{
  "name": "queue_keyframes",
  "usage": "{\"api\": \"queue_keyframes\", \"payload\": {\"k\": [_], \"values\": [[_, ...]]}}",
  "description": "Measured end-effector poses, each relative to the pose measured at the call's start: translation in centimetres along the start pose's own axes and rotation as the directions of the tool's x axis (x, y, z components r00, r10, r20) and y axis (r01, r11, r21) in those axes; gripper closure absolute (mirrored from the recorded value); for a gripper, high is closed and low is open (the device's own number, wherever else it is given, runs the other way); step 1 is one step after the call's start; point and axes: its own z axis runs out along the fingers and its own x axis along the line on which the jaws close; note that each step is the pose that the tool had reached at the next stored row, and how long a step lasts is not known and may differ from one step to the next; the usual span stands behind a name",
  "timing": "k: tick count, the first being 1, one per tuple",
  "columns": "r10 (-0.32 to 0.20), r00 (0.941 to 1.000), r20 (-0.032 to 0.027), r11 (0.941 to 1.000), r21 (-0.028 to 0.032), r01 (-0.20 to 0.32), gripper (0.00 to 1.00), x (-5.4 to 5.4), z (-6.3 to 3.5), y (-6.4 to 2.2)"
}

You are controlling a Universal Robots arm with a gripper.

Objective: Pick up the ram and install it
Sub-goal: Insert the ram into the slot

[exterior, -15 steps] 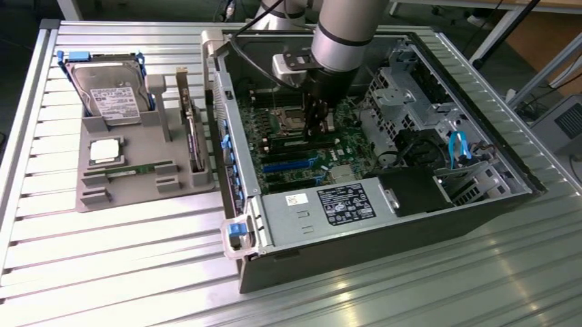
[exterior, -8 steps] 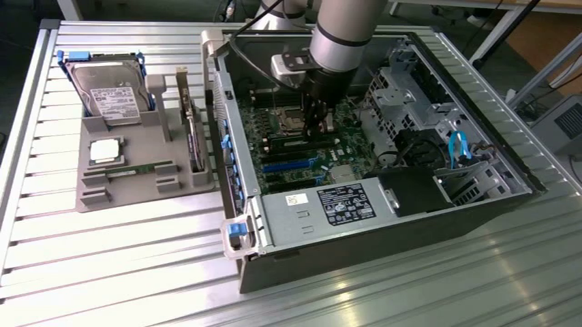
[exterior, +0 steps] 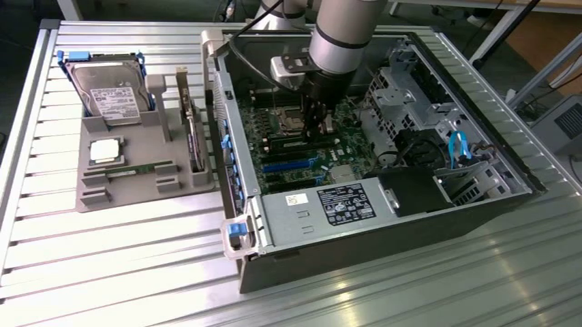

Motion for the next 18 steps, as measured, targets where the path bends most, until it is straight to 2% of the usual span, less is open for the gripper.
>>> {"api": "queue_keyframes", "payload": {"k": [3, 4, 5, 7, 11, 13, 15, 16, 18], "values": [[0.0, 1.0, 0.0, 1.0, 0.0, 0.0, 0.88, 0.0, 0.0, 0.0], [0.0, 1.0, 0.0, 1.0, -0.0001, 0.0, 0.87, 0.0, 0.0, 0.0], [0.0, 1.0, 0.0, 1.0, 0.0, 0.0, 0.8, 0.0, 0.0, 0.0], [0.0, 1.0, 0.0, 1.0, 0.0, 0.0, 0.8, 0.0, 0.0, 0.0], [0.0, 1.0, -0.0045, 1.0, 0.0, 0.0, 0.8, 0.0, -0.56, 0.0], [0.0, 0.9999, -0.0101, 1.0, 0.0001, 0.0, 0.8, -0.2, -1.07, -0.01], [0.0, 0.9999, -0.0127, 1.0, 0.0, 0.0, 0.82, -0.3, -1.43, 0.0], [0.0, 0.9999, -0.0133, 1.0, 0.0, 0.0, 0.88, -0.4, -1.6, 0.0], [0.0, 0.9999, -0.0144, 1.0, 0.0002, 0.0, 0.9, -0.5, -1.83, 0.0]]}}
